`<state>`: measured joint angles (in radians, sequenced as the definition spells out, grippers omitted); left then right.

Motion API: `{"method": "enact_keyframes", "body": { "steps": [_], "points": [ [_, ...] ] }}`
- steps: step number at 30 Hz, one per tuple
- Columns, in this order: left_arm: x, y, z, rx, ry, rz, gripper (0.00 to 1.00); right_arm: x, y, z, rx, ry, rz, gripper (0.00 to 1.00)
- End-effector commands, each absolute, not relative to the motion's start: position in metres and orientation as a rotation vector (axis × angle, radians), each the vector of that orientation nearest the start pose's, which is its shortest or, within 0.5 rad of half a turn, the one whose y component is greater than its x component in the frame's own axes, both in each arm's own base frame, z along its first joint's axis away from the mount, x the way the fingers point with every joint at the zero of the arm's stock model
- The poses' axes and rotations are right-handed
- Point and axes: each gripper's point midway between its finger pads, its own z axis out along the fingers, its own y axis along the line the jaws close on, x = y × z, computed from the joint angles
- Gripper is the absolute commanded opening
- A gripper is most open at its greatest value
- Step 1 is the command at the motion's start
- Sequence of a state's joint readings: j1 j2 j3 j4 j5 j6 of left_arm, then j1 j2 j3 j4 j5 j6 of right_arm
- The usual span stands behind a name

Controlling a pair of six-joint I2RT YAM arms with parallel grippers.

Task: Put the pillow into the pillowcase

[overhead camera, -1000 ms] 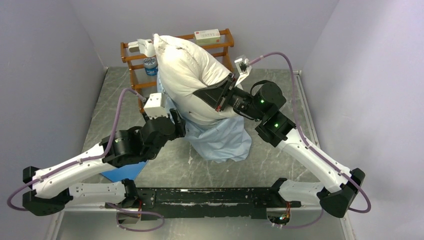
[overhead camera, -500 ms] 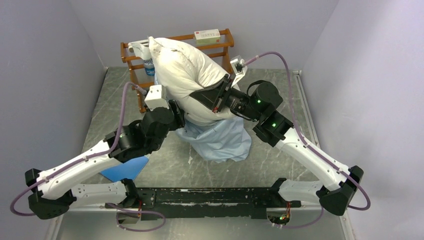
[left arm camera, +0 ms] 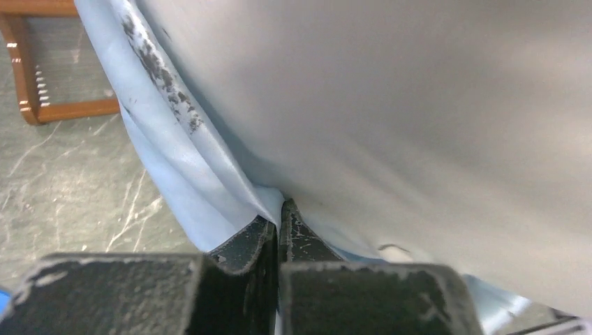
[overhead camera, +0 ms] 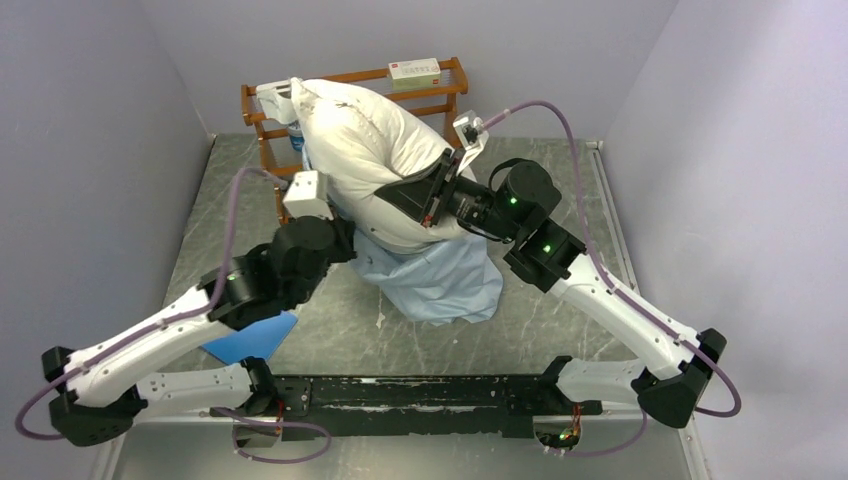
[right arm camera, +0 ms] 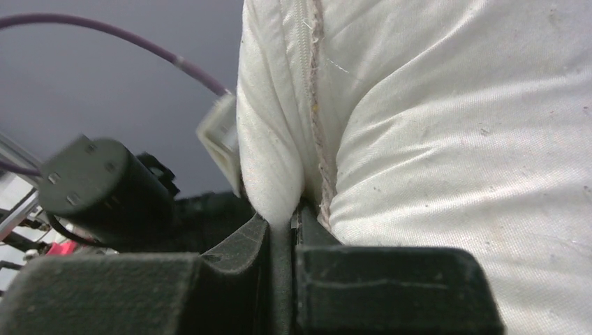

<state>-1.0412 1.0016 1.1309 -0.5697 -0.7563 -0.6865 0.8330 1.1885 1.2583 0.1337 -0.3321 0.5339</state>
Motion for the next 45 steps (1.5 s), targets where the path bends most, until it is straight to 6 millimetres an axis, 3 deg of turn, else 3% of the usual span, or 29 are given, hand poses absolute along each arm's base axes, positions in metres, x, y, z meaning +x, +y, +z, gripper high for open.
{"method": "enact_keyframes", "body": {
  "steps": [1, 4, 7, 10, 16, 19, 24, 28, 32, 38, 45],
  "points": [
    [0.231, -0.195, 0.377, -0.209, 1.687, -0.641, 0.05, 0.207, 0.355, 0.403, -0.587, 1.587, 1.314, 0.10],
    [0.219, -0.197, 0.403, -0.213, 1.569, -0.819, 0.05, 0.210, 0.355, 0.403, -0.597, 1.587, 1.286, 0.17],
    [0.210, -0.201, 0.412, -0.200, 1.521, -0.920, 0.05, 0.210, 0.358, 0.421, -0.603, 1.547, 1.308, 0.27],
    [0.209, -0.199, 0.408, -0.185, 1.551, -0.887, 0.05, 0.210, 0.359, 0.444, -0.548, 1.455, 1.365, 0.43],
    [0.211, -0.192, 0.388, -0.178, 1.589, -0.818, 0.05, 0.211, 0.358, 0.499, -0.458, 1.285, 1.455, 0.57],
    [0.210, -0.187, 0.388, -0.182, 1.570, -0.818, 0.05, 0.214, 0.351, 0.521, -0.435, 1.241, 1.417, 0.67],
    [0.210, -0.185, 0.392, -0.151, 1.550, -0.796, 0.05, 0.227, 0.329, 0.537, -0.369, 1.223, 1.268, 0.88],
    [0.209, -0.188, 0.400, -0.100, 1.517, -0.796, 0.05, 0.239, 0.312, 0.545, -0.336, 1.209, 1.126, 0.89],
    [0.209, -0.189, 0.400, -0.070, 1.511, -0.784, 0.05, 0.231, 0.309, 0.559, -0.387, 1.186, 1.117, 0.85],
    [0.202, -0.201, 0.403, -0.008, 1.509, -0.836, 0.05, 0.194, 0.329, 0.555, -0.482, 1.176, 1.378, 0.82],
    [0.199, -0.193, 0.374, -0.023, 1.675, -0.765, 0.05, 0.160, 0.330, 0.569, -0.504, 1.125, 1.631, 0.81]
  ]
}}
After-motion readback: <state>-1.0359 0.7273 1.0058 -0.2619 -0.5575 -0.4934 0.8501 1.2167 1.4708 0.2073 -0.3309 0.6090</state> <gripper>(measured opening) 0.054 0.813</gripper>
